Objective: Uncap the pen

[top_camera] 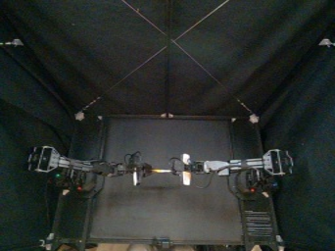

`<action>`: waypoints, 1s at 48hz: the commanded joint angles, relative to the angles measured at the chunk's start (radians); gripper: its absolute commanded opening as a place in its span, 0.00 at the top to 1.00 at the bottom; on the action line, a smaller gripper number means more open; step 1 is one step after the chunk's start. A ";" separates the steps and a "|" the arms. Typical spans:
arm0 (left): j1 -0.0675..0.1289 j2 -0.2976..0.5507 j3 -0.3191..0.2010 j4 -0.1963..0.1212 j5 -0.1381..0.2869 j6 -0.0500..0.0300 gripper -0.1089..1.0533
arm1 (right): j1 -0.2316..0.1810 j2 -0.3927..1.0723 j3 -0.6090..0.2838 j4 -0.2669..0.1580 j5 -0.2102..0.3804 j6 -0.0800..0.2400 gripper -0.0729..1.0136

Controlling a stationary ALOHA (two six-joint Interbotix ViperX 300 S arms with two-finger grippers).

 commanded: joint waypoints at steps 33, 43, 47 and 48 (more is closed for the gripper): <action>0.003 -0.189 0.112 -0.003 -0.006 -0.0046 0.51 | -0.029 -0.175 0.123 0.012 -0.064 0.012 0.49; 0.002 -0.222 0.130 -0.003 -0.006 -0.0031 0.51 | -0.035 -0.198 0.147 0.017 -0.081 0.012 0.49; 0.002 -0.235 0.138 -0.003 -0.006 -0.0046 0.51 | -0.035 -0.207 0.155 0.021 -0.081 0.012 0.49; 0.002 -0.238 0.140 -0.003 -0.006 -0.0046 0.51 | -0.035 -0.210 0.156 0.023 -0.081 0.012 0.49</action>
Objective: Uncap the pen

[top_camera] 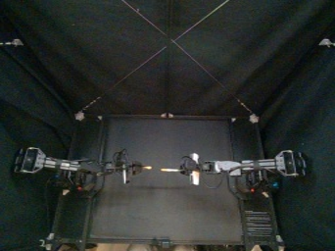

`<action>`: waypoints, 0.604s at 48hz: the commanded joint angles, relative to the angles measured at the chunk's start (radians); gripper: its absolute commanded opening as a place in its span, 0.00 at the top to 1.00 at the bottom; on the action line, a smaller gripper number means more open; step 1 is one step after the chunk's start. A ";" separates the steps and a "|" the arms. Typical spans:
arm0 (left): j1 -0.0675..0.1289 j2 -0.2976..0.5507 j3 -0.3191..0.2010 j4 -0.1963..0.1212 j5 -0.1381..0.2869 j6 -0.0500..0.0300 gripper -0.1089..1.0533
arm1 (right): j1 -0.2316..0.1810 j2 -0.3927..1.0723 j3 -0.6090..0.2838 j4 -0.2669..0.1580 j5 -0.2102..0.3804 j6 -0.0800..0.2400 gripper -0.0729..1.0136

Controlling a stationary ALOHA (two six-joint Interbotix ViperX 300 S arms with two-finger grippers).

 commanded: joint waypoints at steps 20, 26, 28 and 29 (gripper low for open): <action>-0.002 -0.052 0.023 0.002 -0.003 0.0000 0.51 | -0.003 -0.067 0.012 0.008 -0.025 0.000 0.49; -0.003 -0.054 0.028 0.002 -0.003 0.0000 0.51 | -0.003 -0.071 0.020 0.008 -0.037 0.000 0.49; -0.003 -0.052 0.026 0.002 -0.005 0.0000 0.51 | -0.003 -0.071 0.020 0.008 -0.040 0.000 0.49; -0.003 -0.052 0.026 0.002 -0.003 0.0000 0.51 | -0.003 -0.071 0.021 0.008 -0.041 0.000 0.49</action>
